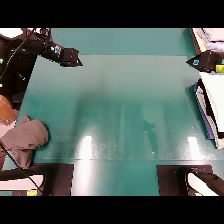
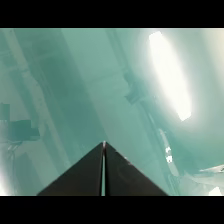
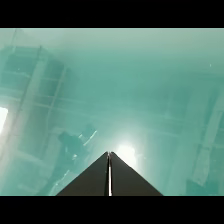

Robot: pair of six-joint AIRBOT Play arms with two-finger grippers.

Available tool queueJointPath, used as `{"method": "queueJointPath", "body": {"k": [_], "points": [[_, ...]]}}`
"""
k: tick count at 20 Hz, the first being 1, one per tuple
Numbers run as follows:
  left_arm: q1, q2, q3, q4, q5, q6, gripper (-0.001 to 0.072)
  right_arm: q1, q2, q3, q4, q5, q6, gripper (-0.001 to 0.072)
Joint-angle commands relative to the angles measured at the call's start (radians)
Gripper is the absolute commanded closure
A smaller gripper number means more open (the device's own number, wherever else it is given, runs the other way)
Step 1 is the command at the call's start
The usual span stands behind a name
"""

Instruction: Fold the shirts.

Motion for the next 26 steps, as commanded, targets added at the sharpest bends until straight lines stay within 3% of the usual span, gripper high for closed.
{"method": "queueJointPath", "body": {"k": [1,13,15,16,21,26], "points": [[0.0,0.0,0.0,0.0,0.0,0.0,0.0678,0.001,0.0,0.001,0.0,0.003,0.0,0.0693],[0.0,0.0,0.0,-0.006,0.002,-0.002,0.0678,0.001,0.0,0.001,0.001,0.06,0.0,0.0693],[0.001,0.001,0.003,-0.008,0.05,0.007,0.0679,0.001,0.0,0.001,0.002,0.064,0.0,0.0693],[0.013,0.002,0.018,0.013,0.0,-0.003,0.0679,0.001,0.0,0.001,0.002,0.063,0.0,0.0693],[0.116,0.229,-0.071,0.455,-0.185,-0.054,0.0679,0.002,0.0,0.001,0.003,0.068,0.0,0.0693],[0.291,0.51,-0.489,0.581,-0.211,-0.052,0.0672,0.002,0.0,0.001,0.003,0.071,0.0,0.0693]]}}
